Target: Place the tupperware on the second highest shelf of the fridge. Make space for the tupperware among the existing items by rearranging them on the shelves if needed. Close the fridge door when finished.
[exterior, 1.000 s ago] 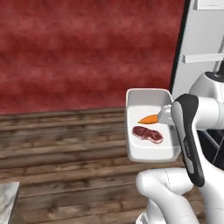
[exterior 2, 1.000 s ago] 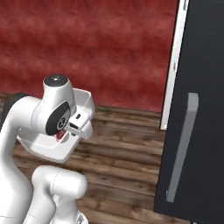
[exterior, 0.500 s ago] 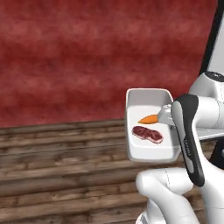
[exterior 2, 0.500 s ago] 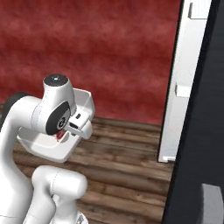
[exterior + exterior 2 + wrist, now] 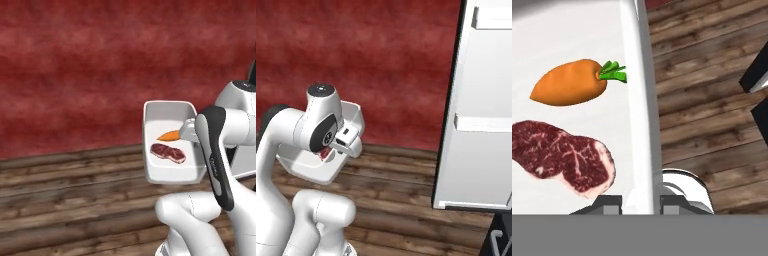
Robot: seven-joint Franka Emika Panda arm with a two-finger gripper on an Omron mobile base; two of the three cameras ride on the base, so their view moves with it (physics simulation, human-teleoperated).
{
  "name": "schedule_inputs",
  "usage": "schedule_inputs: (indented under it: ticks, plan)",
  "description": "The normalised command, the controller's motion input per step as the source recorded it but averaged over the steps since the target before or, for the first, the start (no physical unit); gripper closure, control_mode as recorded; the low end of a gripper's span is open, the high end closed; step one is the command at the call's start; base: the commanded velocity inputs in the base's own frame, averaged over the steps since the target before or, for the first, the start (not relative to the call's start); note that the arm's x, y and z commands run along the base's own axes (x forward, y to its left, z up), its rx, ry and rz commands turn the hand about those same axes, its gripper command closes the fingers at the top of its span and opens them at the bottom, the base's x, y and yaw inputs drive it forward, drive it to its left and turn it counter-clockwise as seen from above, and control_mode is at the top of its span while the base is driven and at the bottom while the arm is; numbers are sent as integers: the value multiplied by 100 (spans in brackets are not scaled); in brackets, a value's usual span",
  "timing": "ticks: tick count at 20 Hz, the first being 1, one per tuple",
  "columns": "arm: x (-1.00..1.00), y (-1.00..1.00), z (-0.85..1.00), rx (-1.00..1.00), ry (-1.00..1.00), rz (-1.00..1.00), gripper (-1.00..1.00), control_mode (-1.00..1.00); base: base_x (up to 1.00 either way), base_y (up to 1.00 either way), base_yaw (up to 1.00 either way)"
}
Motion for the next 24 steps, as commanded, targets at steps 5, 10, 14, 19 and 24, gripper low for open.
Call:
schedule_inputs:
  ticks: [5, 10, 14, 19, 24]
  plan:
    - [0, 0, 0, 0, 0, 0, 100, 100, 24, 43, -39]
    - [0, 0, 0, 0, 0, 0, 100, 100, 23, 51, -51]
    - [0, 0, 0, 0, 0, 0, 100, 100, 20, 35, -59]
    - [0, 0, 0, 0, 0, 0, 100, 100, 0, 31, -67]
    - [0, 0, 0, 0, 0, 0, 100, 100, 0, 32, -70]
